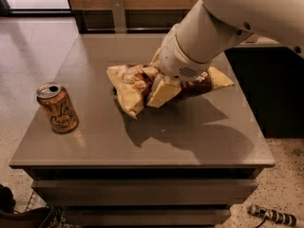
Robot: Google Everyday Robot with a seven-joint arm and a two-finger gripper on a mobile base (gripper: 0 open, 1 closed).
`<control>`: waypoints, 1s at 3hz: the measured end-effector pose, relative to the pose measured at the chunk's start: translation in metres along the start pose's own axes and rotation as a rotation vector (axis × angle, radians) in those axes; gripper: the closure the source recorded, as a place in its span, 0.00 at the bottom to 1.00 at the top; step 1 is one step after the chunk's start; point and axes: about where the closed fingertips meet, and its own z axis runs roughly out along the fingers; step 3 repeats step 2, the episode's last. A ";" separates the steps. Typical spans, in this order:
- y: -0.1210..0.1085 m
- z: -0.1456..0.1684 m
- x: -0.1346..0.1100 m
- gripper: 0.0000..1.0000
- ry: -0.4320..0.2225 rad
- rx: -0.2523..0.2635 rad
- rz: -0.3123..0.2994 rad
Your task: Move brown chip bag near orange can
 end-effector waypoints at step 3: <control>0.001 -0.002 -0.003 0.00 0.001 0.003 -0.006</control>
Offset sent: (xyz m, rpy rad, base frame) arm -0.0009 0.0009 0.0014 -0.0011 -0.0028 0.0016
